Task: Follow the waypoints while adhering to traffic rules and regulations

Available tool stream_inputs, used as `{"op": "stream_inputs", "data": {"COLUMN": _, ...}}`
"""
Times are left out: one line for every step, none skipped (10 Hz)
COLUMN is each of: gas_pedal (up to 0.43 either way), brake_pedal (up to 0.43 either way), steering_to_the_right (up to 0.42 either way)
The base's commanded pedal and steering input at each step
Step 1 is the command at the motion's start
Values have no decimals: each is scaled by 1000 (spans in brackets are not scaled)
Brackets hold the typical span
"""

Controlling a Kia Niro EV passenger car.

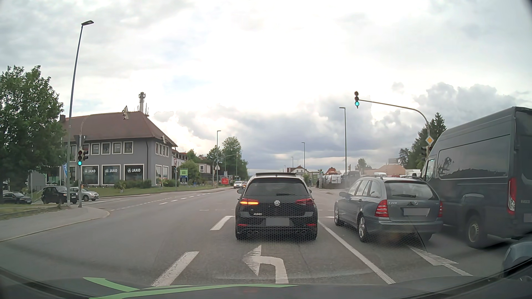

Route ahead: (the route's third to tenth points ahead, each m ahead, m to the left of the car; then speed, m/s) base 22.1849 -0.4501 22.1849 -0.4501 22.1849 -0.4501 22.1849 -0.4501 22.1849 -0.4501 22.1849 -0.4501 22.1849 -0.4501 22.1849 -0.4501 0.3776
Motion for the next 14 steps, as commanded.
{"op": "stream_inputs", "data": {"gas_pedal": 0, "brake_pedal": 0, "steering_to_the_right": -1}}
{"op": "stream_inputs", "data": {"gas_pedal": 0, "brake_pedal": 0, "steering_to_the_right": -2}}
{"op": "stream_inputs", "data": {"gas_pedal": 0, "brake_pedal": 85, "steering_to_the_right": -1}}
{"op": "stream_inputs", "data": {"gas_pedal": 0, "brake_pedal": 201, "steering_to_the_right": -1}}
{"op": "stream_inputs", "data": {"gas_pedal": 0, "brake_pedal": 238, "steering_to_the_right": -1}}
{"op": "stream_inputs", "data": {"gas_pedal": 0, "brake_pedal": 128, "steering_to_the_right": -1}}
{"op": "stream_inputs", "data": {"gas_pedal": 0, "brake_pedal": 0, "steering_to_the_right": -1}}
{"op": "stream_inputs", "data": {"gas_pedal": 0, "brake_pedal": 0, "steering_to_the_right": -1}}
{"op": "stream_inputs", "data": {"gas_pedal": 0, "brake_pedal": 0, "steering_to_the_right": -2}}
{"op": "stream_inputs", "data": {"gas_pedal": 138, "brake_pedal": 0, "steering_to_the_right": -2}}
{"op": "stream_inputs", "data": {"gas_pedal": 189, "brake_pedal": 0, "steering_to_the_right": -3}}
{"op": "stream_inputs", "data": {"gas_pedal": 220, "brake_pedal": 0, "steering_to_the_right": -4}}
{"op": "stream_inputs", "data": {"gas_pedal": 248, "brake_pedal": 0, "steering_to_the_right": -5}}
{"op": "stream_inputs", "data": {"gas_pedal": 248, "brake_pedal": 0, "steering_to_the_right": -5}}
